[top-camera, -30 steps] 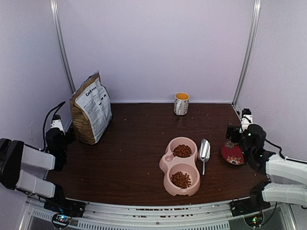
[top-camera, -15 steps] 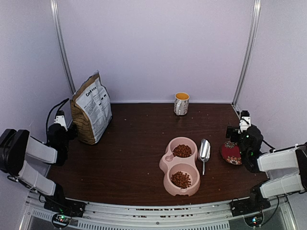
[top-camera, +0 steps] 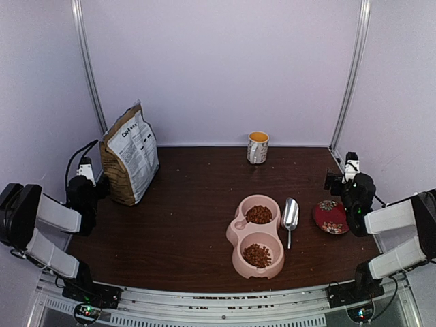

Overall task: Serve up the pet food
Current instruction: Reset both arms

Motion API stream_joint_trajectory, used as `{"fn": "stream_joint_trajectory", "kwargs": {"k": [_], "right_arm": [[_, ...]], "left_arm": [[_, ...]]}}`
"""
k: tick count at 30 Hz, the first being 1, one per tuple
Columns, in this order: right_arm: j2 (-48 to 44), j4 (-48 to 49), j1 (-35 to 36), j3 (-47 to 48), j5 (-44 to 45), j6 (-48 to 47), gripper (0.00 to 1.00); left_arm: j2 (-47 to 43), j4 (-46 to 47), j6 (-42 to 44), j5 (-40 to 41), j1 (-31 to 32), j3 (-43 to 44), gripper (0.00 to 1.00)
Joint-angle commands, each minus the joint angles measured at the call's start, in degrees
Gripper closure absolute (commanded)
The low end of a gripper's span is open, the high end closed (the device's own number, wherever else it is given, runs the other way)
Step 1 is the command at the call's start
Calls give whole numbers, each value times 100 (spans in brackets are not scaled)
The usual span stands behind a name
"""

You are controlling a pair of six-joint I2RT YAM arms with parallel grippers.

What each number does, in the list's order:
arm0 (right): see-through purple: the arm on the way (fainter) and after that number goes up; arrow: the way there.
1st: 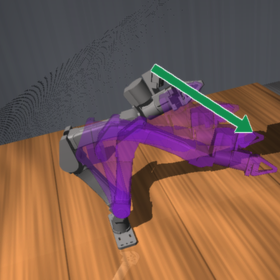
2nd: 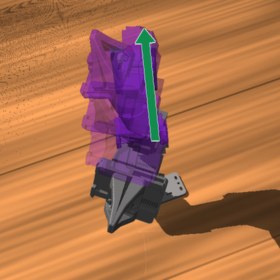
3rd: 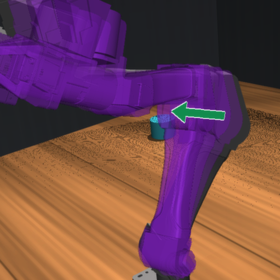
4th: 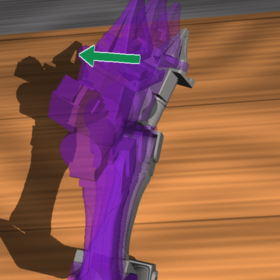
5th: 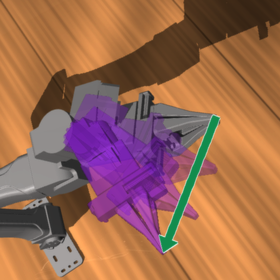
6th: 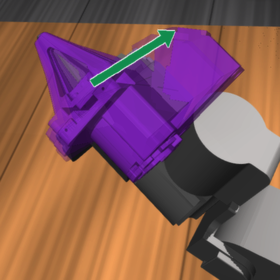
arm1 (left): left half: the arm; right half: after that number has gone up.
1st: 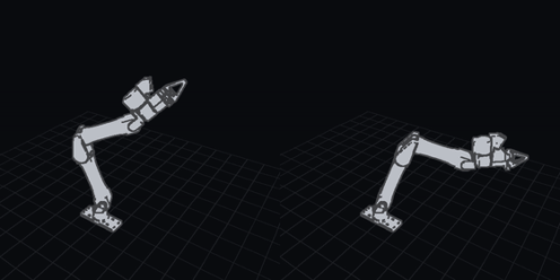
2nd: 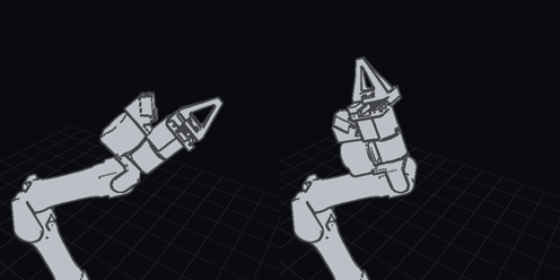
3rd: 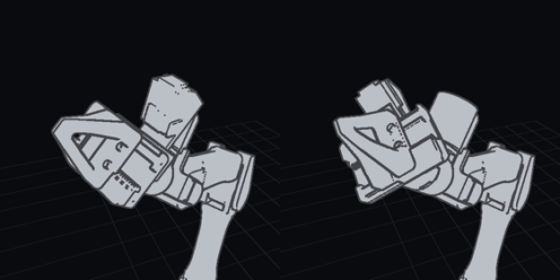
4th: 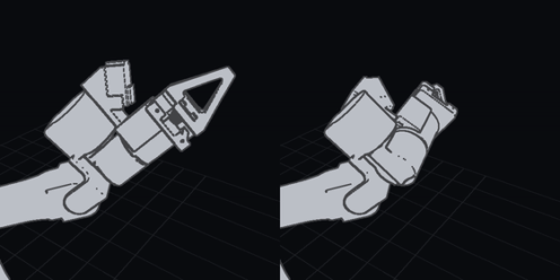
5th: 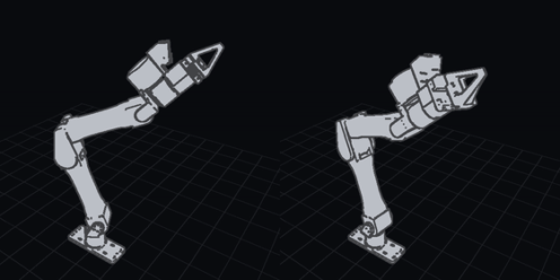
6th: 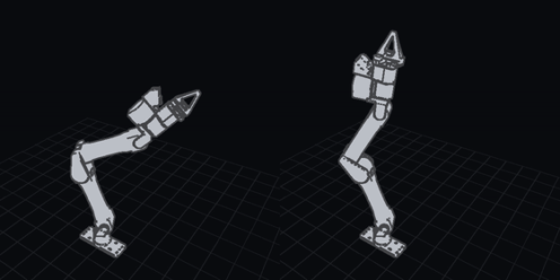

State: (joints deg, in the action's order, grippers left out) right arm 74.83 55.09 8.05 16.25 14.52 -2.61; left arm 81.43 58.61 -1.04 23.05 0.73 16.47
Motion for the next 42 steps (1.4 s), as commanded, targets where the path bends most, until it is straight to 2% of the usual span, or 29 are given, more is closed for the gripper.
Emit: {"fn": "stream_joint_trajectory", "kwargs": {"k": [1, 2, 3, 5, 8, 42], "right_arm": [[323, 585, -367, -155, -746, 328, 0], [339, 941, -381, -247, -672, 361, 0], [219, 537, -381, -198, -640, 398, 0], [334, 797, -384, -189, -665, 343, 0], [230, 577, -384, -176, -625, 369, 0], [316, 650, -384, -153, -661, 332, 0]], "left_arm": [[45, 260, 29, -131, -24, 110, 2], [40, 253, 33, -131, -28, 104, 2], [40, 255, 33, -131, -27, 103, 2], [40, 259, 33, -133, -25, 108, 2], [44, 254, 33, -130, -21, 103, 2], [42, 258, 27, -133, -27, 110, 2]]}}
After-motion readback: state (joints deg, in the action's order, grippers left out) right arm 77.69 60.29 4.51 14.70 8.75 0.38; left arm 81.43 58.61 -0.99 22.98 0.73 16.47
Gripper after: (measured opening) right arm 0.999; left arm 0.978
